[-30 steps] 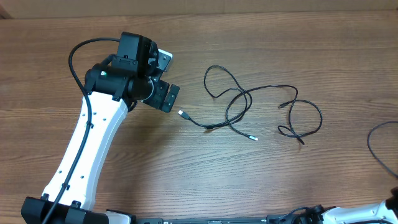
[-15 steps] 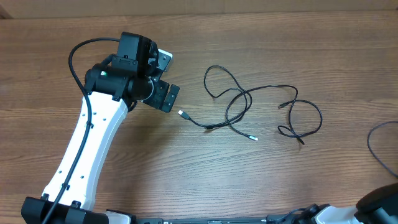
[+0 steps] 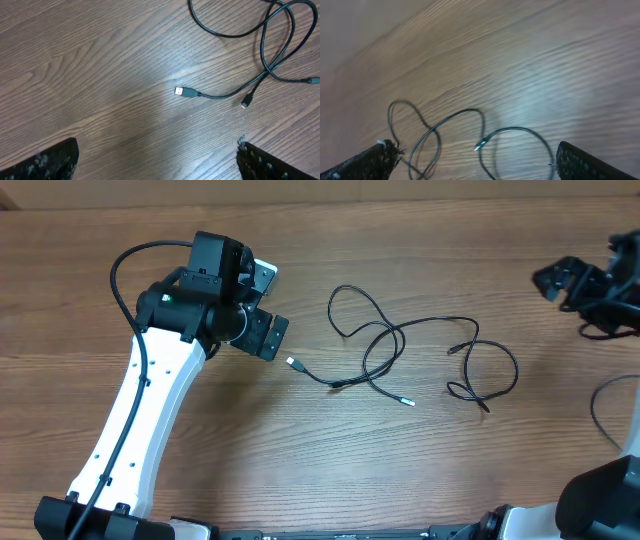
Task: Untangle cables
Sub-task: 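Swing the right gripper back over the cable pile at center-right, then grasp a black cable strand in the pile with the right gripper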
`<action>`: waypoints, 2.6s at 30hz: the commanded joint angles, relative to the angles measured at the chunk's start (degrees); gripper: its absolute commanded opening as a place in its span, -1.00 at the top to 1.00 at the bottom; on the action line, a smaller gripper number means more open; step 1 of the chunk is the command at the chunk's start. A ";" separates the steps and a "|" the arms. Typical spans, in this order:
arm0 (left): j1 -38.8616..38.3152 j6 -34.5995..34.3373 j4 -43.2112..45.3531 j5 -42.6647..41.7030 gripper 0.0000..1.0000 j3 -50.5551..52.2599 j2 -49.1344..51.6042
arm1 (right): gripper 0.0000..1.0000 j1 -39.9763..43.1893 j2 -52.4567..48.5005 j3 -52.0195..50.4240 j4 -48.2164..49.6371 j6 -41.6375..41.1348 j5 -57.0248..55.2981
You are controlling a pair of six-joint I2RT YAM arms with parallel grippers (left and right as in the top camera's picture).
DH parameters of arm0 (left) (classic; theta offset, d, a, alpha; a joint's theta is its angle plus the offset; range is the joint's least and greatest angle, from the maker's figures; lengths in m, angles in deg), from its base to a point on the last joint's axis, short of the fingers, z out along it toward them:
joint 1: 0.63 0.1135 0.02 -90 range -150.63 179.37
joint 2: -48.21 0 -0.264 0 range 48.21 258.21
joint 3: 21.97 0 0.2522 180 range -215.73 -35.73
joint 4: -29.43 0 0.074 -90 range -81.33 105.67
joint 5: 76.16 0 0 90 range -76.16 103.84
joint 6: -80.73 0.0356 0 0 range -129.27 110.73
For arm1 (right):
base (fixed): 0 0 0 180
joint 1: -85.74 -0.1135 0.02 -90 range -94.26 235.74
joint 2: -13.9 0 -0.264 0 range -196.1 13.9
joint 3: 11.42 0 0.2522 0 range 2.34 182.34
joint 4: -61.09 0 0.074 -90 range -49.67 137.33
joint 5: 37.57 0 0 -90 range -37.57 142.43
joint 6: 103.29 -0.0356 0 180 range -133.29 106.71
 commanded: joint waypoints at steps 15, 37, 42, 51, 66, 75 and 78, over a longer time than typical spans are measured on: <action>0.09 1.07 0.02 -0.83 -0.99 -0.61 0.09 | -1.00 -9.81 -11.23 -3.85 -0.07 1.25 -2.27; 0.07 1.07 0.02 -0.83 -0.99 -0.61 0.09 | -1.00 -13.60 -11.23 -12.76 4.87 1.22 -2.19; 0.09 1.07 0.02 -0.81 -0.99 -0.61 0.09 | -1.00 -15.30 -11.23 -12.94 4.92 1.22 -3.67; 0.07 1.07 0.02 -0.83 -0.99 -0.61 0.09 | -1.00 -15.69 -11.28 -16.74 8.00 1.20 -4.68; 0.02 1.07 0.02 -0.83 -0.99 -0.61 0.09 | 0.07 -15.69 -11.32 -19.52 12.63 1.18 -4.68; 0.02 1.07 0.02 -0.83 -0.99 -0.61 0.09 | 0.10 -15.69 -11.32 -20.50 14.10 1.16 -5.29; 0.00 1.07 0.02 -0.83 -0.99 -0.61 0.09 | 0.26 -15.69 -11.32 -20.50 14.10 1.16 -5.29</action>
